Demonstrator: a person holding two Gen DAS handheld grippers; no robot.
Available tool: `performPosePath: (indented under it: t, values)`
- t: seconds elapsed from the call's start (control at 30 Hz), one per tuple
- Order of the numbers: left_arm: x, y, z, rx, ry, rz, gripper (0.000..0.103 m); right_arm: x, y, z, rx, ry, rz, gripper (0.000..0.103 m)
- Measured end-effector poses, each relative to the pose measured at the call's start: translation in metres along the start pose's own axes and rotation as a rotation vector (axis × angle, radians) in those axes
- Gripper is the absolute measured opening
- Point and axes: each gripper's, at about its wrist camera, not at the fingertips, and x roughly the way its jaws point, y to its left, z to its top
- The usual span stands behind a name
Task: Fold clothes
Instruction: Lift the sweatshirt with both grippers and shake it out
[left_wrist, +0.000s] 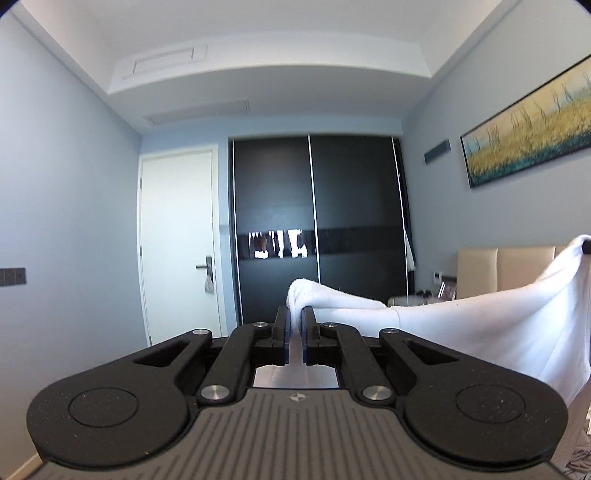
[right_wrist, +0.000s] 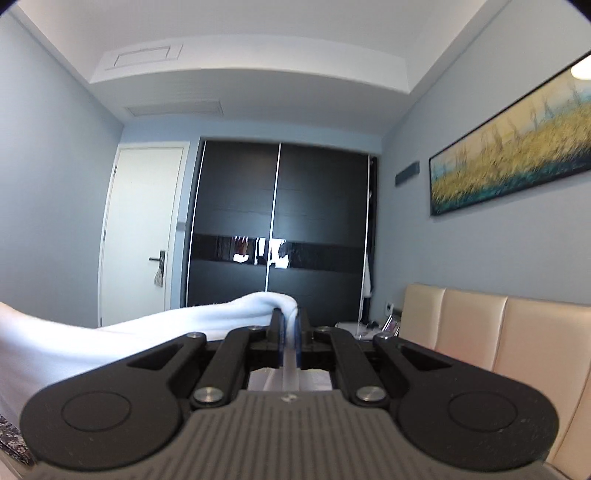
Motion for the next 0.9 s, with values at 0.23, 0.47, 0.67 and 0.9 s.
performPosePath:
  t: [0.23,0.47,0.67,0.9]
  values:
    - [-0.045,-0.009,0.015,0.02,-0.031,0.009,0.004,-0.064,-0.012,0.009,0.035,-0.114,-0.025,0.006]
    - [-0.077,-0.005,0.014,0.019,-0.054,-0.02,0.004,-0.114,-0.016,0.015,0.048,-0.211,-0.053,0.007]
    - [-0.087,-0.001,0.004,0.031,-0.018,-0.037,0.004,-0.102,-0.008,-0.009,0.053,-0.118,-0.028,0.007]
    - [-0.014,0.011,-0.082,0.026,0.338,-0.053,0.004,-0.044,0.02,-0.105,0.017,0.185,0.009,0.007]
